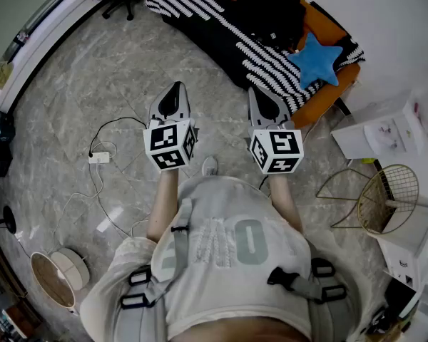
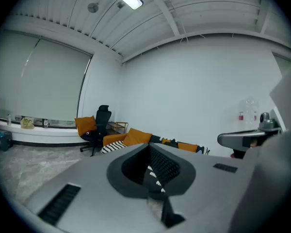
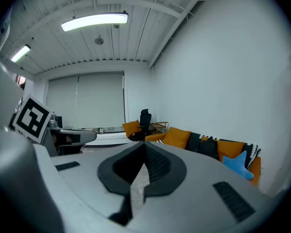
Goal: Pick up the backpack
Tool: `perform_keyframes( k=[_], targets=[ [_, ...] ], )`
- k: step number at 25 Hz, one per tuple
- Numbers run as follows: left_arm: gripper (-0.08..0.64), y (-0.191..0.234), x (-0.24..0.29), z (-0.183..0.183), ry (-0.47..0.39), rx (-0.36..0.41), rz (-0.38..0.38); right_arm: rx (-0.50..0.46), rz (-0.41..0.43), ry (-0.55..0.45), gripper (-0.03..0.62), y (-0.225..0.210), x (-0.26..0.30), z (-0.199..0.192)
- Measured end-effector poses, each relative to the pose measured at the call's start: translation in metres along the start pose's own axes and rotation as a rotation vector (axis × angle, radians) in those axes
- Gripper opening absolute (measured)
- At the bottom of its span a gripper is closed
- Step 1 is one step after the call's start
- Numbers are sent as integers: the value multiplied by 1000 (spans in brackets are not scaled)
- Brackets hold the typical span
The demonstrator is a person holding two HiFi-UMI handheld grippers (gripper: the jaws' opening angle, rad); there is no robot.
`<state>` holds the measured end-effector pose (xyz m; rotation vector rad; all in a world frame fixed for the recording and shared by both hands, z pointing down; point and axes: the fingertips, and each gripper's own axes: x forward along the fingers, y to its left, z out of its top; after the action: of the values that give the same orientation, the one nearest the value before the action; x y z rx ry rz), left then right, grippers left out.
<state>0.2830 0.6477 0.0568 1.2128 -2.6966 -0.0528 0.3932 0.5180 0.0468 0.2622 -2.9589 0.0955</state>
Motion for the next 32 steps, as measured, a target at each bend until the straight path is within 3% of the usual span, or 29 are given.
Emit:
perform_keyframes(
  k=[10,15,24,32],
  targets=[
    [20,6,11,-16,37,-10,-3,49,20,43,3,-1,11,-18],
    [20,26,22,-20,47,-29,1,95,43,36,4,8,32,-16],
    [20,73,47,-24,29,-71,3,67,45,54,5,28,71,-21],
    [20,93,79,-33,49,-77,25,94,21,83,5,9,104,-33]
  ],
)
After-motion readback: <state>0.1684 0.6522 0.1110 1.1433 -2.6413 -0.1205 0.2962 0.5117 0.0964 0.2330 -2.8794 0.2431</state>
